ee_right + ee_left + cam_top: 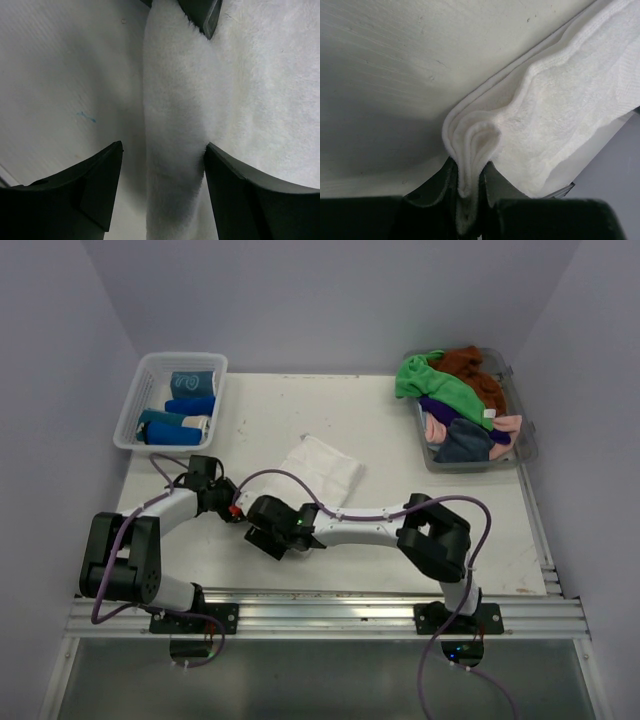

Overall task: Roll the towels
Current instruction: Roll the towel

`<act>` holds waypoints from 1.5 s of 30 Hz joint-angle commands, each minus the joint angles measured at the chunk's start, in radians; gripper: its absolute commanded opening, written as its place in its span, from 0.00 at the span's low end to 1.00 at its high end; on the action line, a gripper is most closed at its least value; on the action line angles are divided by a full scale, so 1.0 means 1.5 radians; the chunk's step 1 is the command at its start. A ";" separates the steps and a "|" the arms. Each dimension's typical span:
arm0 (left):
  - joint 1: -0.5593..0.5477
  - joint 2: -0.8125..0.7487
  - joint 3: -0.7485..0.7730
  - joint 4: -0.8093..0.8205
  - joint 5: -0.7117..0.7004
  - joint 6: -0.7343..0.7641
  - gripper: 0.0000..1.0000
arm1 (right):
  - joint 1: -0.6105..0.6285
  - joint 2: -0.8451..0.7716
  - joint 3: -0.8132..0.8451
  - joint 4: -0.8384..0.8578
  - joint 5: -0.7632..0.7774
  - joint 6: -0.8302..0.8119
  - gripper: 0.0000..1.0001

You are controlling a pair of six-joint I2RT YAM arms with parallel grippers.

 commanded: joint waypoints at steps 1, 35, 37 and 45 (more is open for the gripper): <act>0.002 -0.011 0.006 -0.030 -0.030 -0.003 0.00 | -0.001 0.025 0.030 0.055 0.058 -0.021 0.68; -0.005 -0.238 0.017 -0.049 -0.052 0.047 0.78 | -0.284 0.071 -0.042 0.168 -0.667 0.398 0.00; -0.006 -0.239 0.015 -0.045 -0.039 0.052 0.78 | -0.284 0.084 -0.042 0.165 -0.671 0.405 0.00; -0.024 -0.226 -0.004 0.048 0.030 0.031 0.63 | -0.292 0.108 -0.036 0.166 -0.688 0.417 0.00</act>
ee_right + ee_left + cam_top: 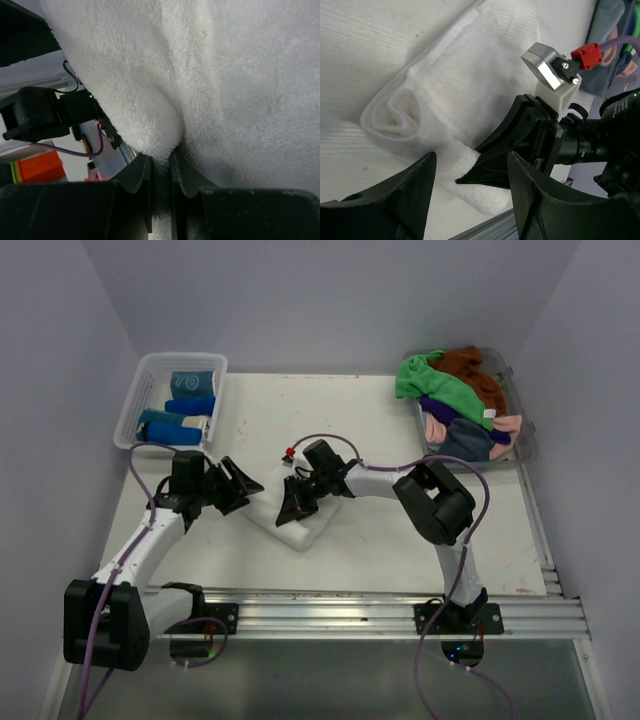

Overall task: Roll the towels
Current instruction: Roll the towel

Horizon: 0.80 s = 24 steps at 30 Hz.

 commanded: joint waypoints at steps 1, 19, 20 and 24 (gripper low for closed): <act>-0.019 0.011 0.001 0.074 0.045 0.002 0.62 | -0.002 0.023 0.015 -0.024 -0.018 0.017 0.00; -0.037 0.225 0.013 0.194 -0.005 0.039 0.57 | -0.005 -0.001 0.032 -0.100 0.028 -0.032 0.06; -0.038 0.234 0.015 0.194 -0.006 0.037 0.57 | -0.003 -0.009 0.030 -0.120 0.035 -0.044 0.11; -0.040 0.264 0.019 0.193 -0.004 0.041 0.55 | -0.003 -0.066 0.007 -0.153 0.082 -0.098 0.44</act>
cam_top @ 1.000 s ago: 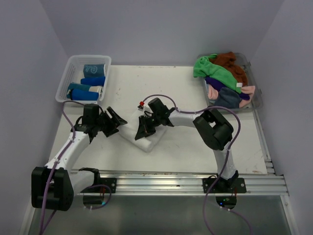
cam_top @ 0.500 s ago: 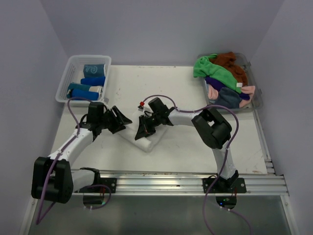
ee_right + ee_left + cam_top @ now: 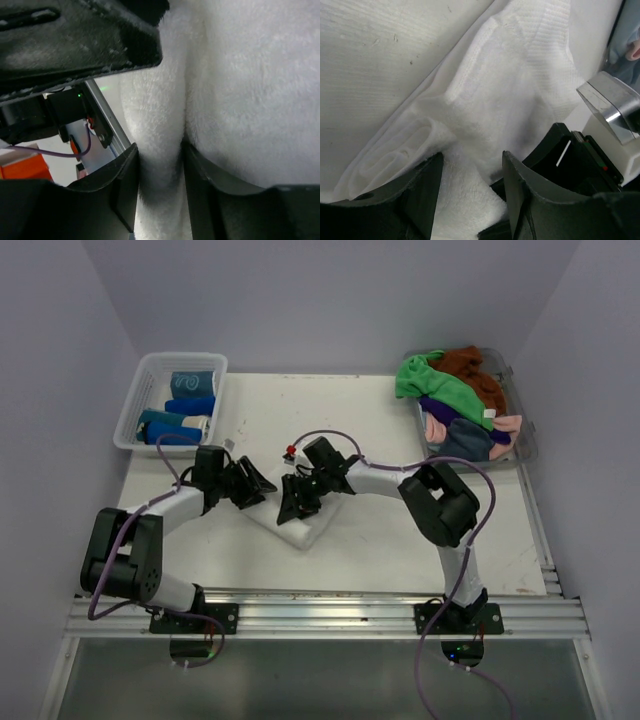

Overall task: Roll the towels
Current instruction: Roll the towel

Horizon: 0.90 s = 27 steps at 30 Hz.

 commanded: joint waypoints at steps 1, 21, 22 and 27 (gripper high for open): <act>-0.002 0.034 0.004 0.008 -0.036 0.031 0.55 | 0.001 -0.073 -0.022 -0.099 0.062 -0.067 0.47; -0.003 0.055 -0.002 -0.003 -0.046 0.035 0.54 | 0.019 -0.127 -0.116 -0.100 0.054 -0.065 0.15; -0.002 0.055 -0.001 -0.006 -0.046 0.036 0.54 | 0.018 -0.116 -0.123 -0.072 0.030 -0.056 0.12; -0.002 0.058 0.003 -0.014 -0.049 0.039 0.54 | 0.015 -0.094 -0.162 -0.024 0.011 -0.016 0.08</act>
